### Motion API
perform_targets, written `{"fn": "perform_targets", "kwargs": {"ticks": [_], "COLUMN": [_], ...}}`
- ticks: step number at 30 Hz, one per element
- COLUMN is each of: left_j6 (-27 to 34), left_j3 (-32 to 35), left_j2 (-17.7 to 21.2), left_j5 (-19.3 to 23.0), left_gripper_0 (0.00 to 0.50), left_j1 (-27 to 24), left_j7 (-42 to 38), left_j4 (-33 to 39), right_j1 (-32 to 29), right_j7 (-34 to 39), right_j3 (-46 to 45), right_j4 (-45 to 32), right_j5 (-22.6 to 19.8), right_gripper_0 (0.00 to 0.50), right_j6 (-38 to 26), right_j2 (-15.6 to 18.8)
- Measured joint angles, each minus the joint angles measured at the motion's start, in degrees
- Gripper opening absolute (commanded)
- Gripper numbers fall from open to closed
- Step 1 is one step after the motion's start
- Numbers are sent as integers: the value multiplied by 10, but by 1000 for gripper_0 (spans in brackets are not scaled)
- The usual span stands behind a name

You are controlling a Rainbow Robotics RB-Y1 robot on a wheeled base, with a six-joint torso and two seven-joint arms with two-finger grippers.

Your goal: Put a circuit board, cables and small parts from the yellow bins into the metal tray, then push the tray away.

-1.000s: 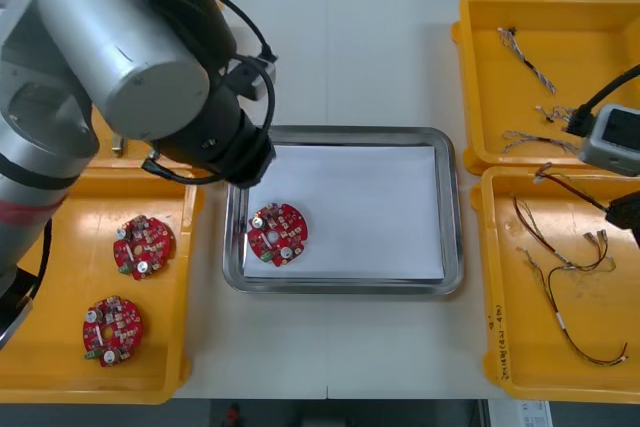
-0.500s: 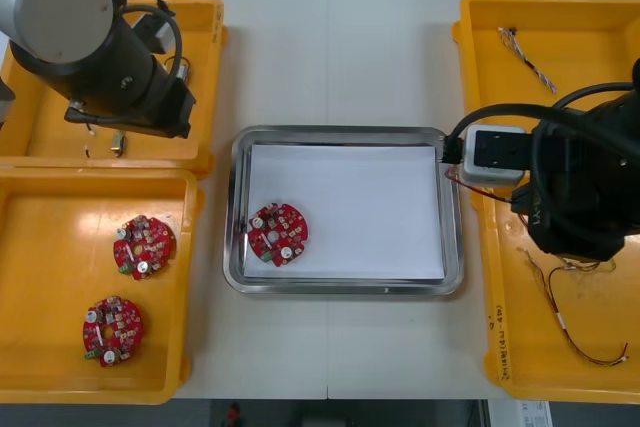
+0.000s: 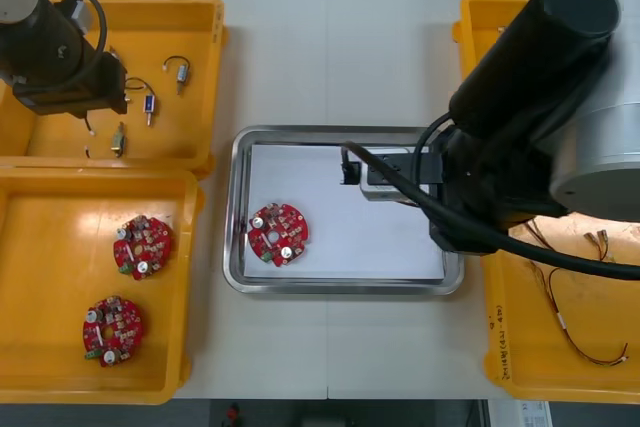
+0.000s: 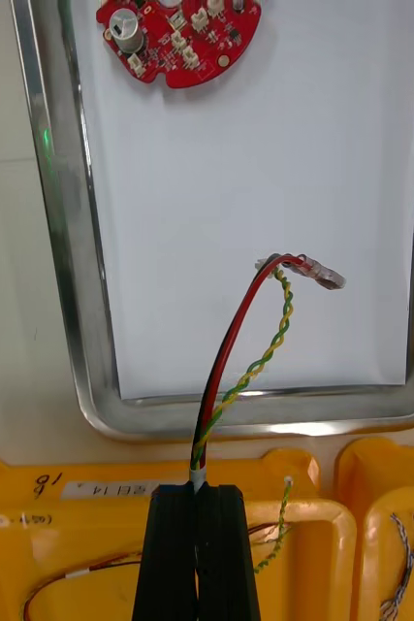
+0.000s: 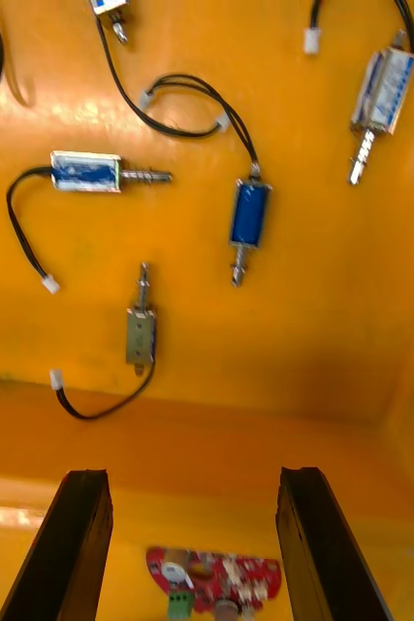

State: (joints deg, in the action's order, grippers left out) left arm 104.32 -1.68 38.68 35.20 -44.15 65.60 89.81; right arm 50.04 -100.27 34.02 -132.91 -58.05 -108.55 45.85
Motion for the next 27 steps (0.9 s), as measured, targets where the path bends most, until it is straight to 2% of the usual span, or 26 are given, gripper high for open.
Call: {"fn": "perform_targets", "kwargs": {"ticks": [9, 16, 27], "left_j6": [-77, -145, -232], "left_j3": [5, 18, 18], "left_j2": [1, 1, 1], "left_j5": [-17, -31, -40], "left_gripper_0": [500, 500, 500], "left_j1": [0, -1, -47], "left_j7": [26, 32, 34], "left_j4": [-46, -77, -198], "right_j1": [9, 9, 10], "right_j7": [0, 0, -26], "right_j3": [77, 144, 208], "right_j4": [84, 141, 207], "right_j5": [64, 85, 97], "right_gripper_0": [0, 0, 0], "right_j6": [64, 121, 190], "right_j2": [-48, -50, -51]}}
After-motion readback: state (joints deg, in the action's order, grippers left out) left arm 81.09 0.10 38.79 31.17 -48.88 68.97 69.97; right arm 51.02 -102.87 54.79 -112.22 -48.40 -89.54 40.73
